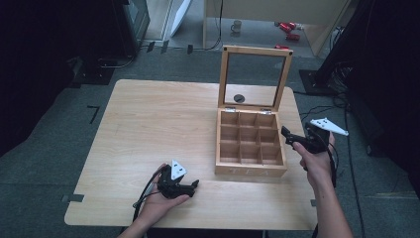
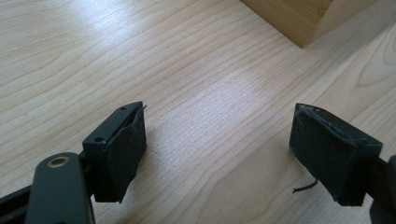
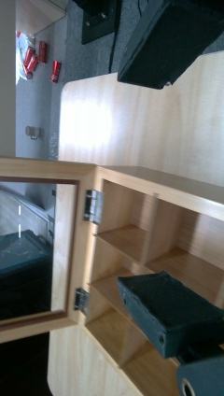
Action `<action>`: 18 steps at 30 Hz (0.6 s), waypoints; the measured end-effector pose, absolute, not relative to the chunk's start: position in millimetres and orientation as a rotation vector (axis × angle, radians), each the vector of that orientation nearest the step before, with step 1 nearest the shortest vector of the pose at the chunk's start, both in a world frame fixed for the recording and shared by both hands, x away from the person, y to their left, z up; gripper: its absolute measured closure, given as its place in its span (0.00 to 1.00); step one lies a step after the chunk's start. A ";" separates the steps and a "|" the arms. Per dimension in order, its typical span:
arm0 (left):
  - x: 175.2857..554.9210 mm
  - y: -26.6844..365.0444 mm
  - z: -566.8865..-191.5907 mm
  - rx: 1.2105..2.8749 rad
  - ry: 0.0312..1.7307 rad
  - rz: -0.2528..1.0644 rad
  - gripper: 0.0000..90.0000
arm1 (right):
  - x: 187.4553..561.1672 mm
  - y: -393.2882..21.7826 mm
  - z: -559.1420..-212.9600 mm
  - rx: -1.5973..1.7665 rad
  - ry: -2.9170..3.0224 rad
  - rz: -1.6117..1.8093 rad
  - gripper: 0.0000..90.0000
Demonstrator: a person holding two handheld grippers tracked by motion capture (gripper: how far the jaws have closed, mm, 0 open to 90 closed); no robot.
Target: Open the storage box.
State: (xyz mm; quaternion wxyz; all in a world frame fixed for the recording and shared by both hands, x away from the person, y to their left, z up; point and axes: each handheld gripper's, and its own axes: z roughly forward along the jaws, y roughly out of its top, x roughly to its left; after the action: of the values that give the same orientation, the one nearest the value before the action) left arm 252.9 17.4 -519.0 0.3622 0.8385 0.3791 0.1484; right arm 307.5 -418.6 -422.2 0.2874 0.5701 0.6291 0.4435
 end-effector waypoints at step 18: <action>252.2 16.6 -519.0 2.165 0.975 0.393 0.21 | 246.8 -419.5 -468.0 1.561 1.741 1.180 0.01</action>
State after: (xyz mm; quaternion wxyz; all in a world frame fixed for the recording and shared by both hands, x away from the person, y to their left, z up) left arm 252.2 16.6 -519.0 0.3590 0.8396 0.3782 0.1524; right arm 246.8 -419.5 -468.0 0.2580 0.5757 0.6423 0.4353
